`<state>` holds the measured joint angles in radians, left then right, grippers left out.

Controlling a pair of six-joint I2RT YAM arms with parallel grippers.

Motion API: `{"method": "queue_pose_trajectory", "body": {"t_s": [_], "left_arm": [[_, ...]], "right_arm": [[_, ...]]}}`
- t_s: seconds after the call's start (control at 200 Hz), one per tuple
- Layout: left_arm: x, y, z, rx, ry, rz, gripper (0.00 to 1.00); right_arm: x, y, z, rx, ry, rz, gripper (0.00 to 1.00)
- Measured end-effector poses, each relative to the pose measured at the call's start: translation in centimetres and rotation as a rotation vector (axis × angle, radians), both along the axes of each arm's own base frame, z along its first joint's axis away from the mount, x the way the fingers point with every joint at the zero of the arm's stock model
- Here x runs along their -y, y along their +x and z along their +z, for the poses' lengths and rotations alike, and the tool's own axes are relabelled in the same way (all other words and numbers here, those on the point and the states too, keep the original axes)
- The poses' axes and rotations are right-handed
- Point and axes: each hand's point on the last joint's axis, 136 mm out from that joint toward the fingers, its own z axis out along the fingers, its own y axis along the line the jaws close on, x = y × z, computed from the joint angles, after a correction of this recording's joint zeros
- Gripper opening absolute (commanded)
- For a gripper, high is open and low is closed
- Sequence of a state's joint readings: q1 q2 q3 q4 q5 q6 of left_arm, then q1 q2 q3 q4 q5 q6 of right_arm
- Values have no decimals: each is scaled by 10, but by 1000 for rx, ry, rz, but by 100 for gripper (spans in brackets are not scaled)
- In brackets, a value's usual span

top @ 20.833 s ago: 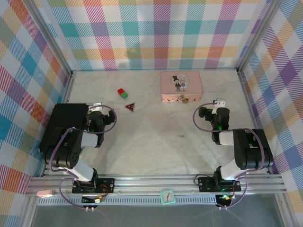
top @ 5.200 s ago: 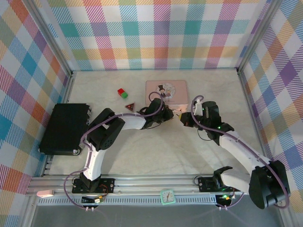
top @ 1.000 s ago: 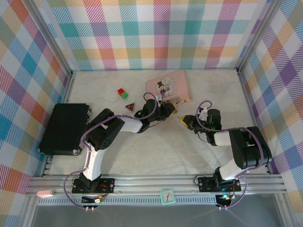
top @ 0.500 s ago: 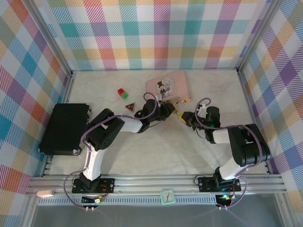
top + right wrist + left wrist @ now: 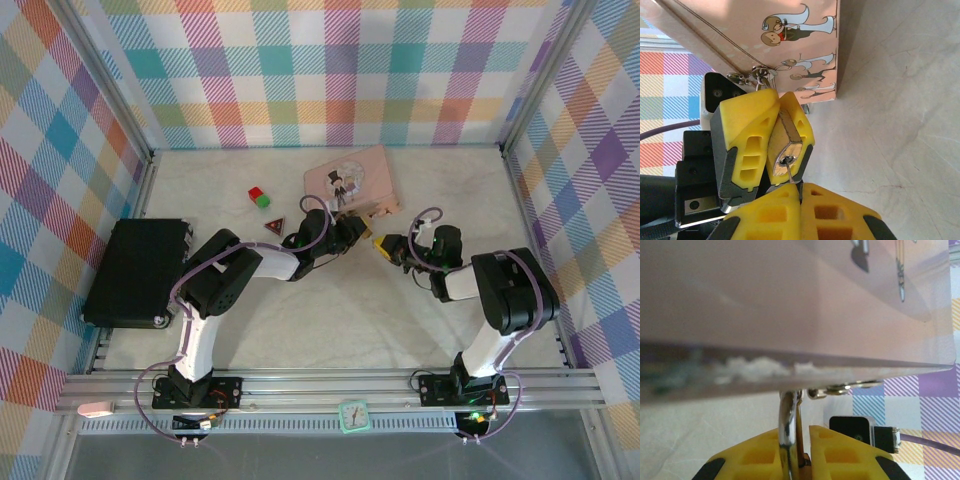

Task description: Unlock the padlock with the key

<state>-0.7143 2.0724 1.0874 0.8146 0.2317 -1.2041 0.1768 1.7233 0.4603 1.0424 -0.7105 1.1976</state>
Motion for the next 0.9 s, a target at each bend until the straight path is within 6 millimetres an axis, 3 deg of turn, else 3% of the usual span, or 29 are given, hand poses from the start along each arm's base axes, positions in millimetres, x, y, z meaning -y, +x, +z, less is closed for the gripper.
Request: {"method": "queue_pose_trajectory", "body": {"t_s": [0.32, 0.895], "left_arm": [[-12, 10, -1, 1, 6, 63, 0], [-14, 8, -3, -8, 30, 59, 0]], "right_arm": [[-10, 13, -5, -24, 132, 38, 0], [-12, 10, 0, -234, 249, 48, 0]]}}
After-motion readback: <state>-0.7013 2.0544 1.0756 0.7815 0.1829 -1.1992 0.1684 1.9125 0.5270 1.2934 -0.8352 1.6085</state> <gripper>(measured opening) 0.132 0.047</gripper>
